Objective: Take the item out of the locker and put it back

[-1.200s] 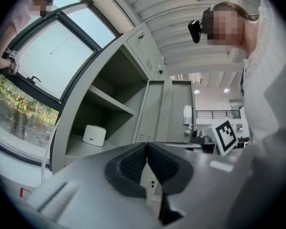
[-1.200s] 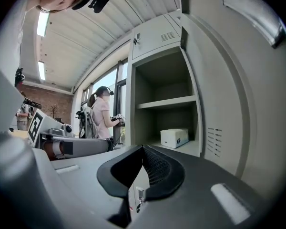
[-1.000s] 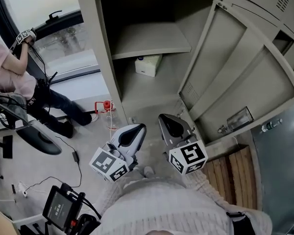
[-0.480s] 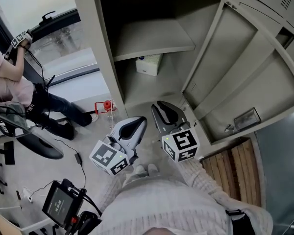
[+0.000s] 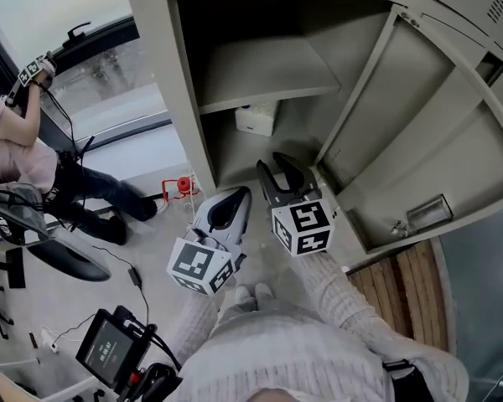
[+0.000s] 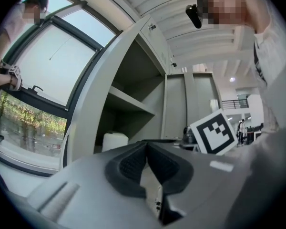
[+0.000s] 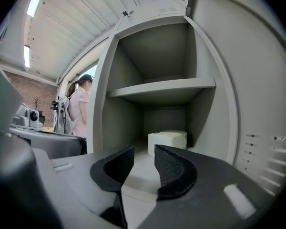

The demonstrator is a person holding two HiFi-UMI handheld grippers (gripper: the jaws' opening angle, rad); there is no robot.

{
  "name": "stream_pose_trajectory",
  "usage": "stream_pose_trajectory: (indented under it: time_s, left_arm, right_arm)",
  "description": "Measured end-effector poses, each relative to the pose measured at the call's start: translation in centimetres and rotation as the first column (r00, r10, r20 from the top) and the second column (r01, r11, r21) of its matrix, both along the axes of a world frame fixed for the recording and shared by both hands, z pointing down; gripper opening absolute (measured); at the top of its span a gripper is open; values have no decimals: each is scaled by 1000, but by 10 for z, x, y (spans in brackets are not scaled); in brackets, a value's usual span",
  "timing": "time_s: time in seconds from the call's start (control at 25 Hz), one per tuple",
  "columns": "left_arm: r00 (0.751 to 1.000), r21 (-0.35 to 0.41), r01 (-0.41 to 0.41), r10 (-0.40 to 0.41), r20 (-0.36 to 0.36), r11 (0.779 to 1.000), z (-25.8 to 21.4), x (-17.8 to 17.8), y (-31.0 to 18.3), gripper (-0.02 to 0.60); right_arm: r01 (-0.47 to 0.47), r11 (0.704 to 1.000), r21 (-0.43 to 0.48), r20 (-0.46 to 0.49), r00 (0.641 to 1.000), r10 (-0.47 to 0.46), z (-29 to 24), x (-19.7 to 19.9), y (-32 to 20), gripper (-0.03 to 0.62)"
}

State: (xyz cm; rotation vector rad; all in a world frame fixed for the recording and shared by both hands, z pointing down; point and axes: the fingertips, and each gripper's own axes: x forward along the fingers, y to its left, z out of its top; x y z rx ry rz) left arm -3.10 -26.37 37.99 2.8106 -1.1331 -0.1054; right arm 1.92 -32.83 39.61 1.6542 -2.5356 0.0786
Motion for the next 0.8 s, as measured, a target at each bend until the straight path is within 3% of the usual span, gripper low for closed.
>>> stream_pose_trajectory:
  time_s: [0.36, 0.68, 0.8]
  left_arm:
    - [995, 8, 98, -98, -25, 995, -2, -1, -25, 8]
    - [996, 12, 89, -88, -27, 996, -6, -3, -23, 8]
    - [995, 16, 99, -99, -25, 995, -7, -10, -22, 8]
  right_arm:
    - [-87, 996, 1, -5, 996, 87, 0, 10, -51, 191]
    - [-222, 974, -42, -6, 975, 222, 4, 13, -93, 389]
    - [-252, 965, -66, -6, 968, 252, 7, 8, -103, 428]
